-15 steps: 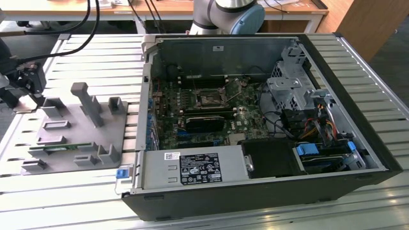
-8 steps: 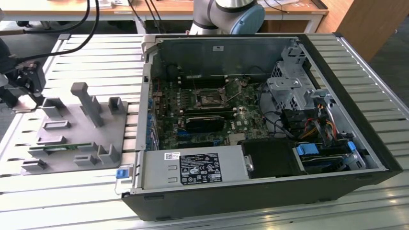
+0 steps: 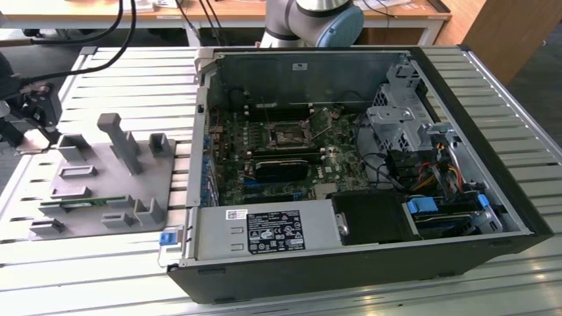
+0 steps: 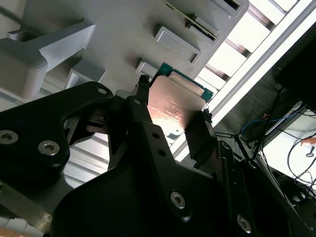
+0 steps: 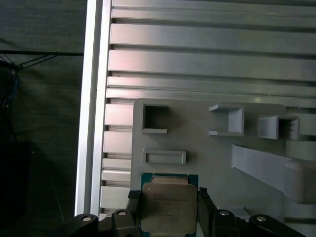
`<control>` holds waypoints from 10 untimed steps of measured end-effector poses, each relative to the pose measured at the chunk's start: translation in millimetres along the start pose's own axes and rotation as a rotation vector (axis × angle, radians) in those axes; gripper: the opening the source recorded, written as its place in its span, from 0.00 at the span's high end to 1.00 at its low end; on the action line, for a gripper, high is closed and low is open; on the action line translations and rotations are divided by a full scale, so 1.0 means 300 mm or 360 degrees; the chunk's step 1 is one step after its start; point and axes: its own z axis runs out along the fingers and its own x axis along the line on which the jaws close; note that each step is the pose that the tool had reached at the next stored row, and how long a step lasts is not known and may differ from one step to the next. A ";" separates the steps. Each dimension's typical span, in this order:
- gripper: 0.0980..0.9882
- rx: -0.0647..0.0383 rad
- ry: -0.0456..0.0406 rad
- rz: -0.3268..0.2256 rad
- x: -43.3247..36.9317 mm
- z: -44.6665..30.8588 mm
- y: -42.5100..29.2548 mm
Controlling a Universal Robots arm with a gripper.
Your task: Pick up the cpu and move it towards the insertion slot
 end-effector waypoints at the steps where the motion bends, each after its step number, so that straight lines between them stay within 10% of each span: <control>1: 0.50 0.0000 0.0000 0.0000 0.000 -0.001 0.000; 10: 0.50 0.0000 0.0000 0.0000 0.000 -0.006 0.000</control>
